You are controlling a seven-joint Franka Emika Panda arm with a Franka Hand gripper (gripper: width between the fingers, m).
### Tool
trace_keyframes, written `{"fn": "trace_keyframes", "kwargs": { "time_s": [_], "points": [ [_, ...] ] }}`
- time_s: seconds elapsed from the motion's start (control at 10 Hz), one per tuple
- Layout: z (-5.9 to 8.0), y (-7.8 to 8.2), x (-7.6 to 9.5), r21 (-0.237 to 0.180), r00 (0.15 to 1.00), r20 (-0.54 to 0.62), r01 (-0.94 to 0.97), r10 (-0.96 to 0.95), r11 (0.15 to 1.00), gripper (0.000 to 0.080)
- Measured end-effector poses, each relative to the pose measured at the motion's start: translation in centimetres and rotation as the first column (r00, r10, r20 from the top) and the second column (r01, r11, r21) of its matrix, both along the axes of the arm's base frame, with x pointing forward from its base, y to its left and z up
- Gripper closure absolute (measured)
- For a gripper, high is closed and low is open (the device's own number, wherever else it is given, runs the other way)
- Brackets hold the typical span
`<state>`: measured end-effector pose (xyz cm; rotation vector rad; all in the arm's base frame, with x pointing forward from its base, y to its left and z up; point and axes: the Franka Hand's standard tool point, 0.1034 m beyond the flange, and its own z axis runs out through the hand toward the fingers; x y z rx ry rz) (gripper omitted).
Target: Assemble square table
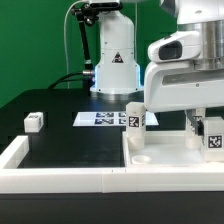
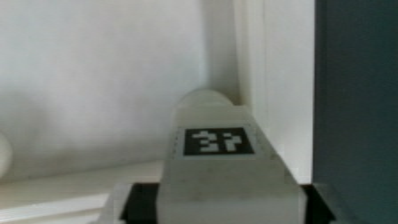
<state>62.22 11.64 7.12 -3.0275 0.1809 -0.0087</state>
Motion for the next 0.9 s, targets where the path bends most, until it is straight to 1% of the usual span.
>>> {"fn": "trace_keyframes", "kwargs": {
  "time_s": [0.2,0.4,0.5,0.6,0.7,0.8,0.9],
  "points": [
    [-0.01,0.01,0.02,0.001,0.975,-0.023,0.219,-0.219,0.976,0.0509],
    [-0.02,0.03,0.02,-0.007,0.894,-0.047,0.446,-0.446,0.895,0.0508],
    [-0.03,0.00,0.04,-0.011,0.835,-0.058,0.548,-0.547,0.837,0.0508],
    [-0.02,-0.13,0.12,-0.006,0.757,-0.076,0.651,-0.649,0.759,0.0508],
    [-0.03,-0.11,0.13,-0.011,0.682,-0.089,0.728,-0.726,0.685,0.0508],
    [-0.04,-0.12,0.15,-0.019,0.587,-0.104,0.806,-0.803,0.592,0.0508],
    [-0.06,-0.10,0.06,-0.040,0.488,-0.123,0.868,-0.864,0.496,0.0508]
  ]
}}
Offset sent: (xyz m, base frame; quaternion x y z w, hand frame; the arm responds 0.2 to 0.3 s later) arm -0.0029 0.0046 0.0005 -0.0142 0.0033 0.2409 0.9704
